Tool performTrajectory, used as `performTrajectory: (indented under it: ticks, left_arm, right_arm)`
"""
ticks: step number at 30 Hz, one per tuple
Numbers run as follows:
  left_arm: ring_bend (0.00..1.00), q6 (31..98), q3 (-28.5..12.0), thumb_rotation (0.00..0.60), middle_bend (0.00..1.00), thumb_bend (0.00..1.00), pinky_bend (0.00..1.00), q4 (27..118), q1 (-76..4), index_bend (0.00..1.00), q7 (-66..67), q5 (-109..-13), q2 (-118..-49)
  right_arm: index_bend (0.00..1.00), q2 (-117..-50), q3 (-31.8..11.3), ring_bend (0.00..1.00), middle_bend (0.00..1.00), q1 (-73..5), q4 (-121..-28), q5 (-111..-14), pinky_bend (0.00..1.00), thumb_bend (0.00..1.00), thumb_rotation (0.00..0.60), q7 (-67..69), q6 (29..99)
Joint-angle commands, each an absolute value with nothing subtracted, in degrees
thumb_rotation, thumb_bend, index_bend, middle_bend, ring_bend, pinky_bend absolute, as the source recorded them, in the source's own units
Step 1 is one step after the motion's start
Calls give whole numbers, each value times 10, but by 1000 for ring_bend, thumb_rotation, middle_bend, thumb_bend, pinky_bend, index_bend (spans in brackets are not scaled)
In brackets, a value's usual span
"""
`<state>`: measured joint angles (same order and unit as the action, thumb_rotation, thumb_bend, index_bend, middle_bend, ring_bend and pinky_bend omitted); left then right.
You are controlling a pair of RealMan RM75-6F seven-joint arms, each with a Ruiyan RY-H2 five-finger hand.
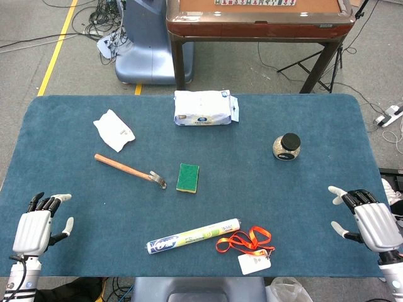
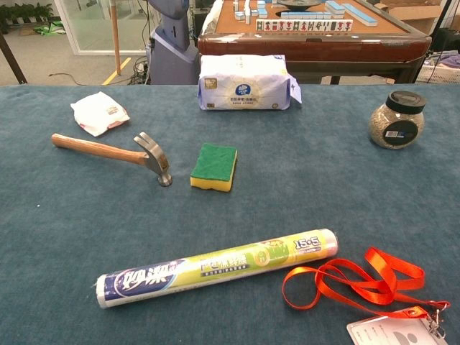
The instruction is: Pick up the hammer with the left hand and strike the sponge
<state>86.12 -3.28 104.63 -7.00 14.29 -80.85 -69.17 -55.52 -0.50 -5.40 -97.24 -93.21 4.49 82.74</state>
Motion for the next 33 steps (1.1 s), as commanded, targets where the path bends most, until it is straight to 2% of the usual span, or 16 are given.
performTrajectory:
  ticks: [1,8,12,20,26,30,33]
  left_arm:
    - [260,863,-31,600,293,359,92,1047,-68,271,142,-812,-691]
    - [260,856,-30,600,293,359,92,1048,-71,276,134,-824,-682]
    - [260,829,-31,600,293,359,92,1038,-89,281,116,-837,-669]
    - [252,743,-55,600,290,360,92,967,-167,287,37,-874,-669]
    - [228,669,-69,600,226,359,92,899,-239,269,-19,-896,-689]
    - [187,628,-81,600,186,359,90,856,-283,215,-36,-896,-710]
    - [103,597,-88,600,166,359,79,824,-316,163,-48,-894,-725]
  right_arm:
    - [215,-555,-4,280,413,-54,-973,-932,257,221,600,45,828]
    - [215,-546,-5,280,413,-56,-981,-940,257,222,600,49,834]
    - [215,-539,-11,280,413,-58,-990,-944,257,221,600,43,846]
    - [215,-525,-16,280,413,-63,-1017,-949,257,221,600,26,848]
    - [215,-521,-15,280,413,-63,-1029,-951,257,221,600,18,848]
    - [215,-521,-14,280,412,-64,-1031,-949,259,221,600,16,845]
    - [215,-520,-13,280,412,-63,-1033,-948,259,221,600,14,846]
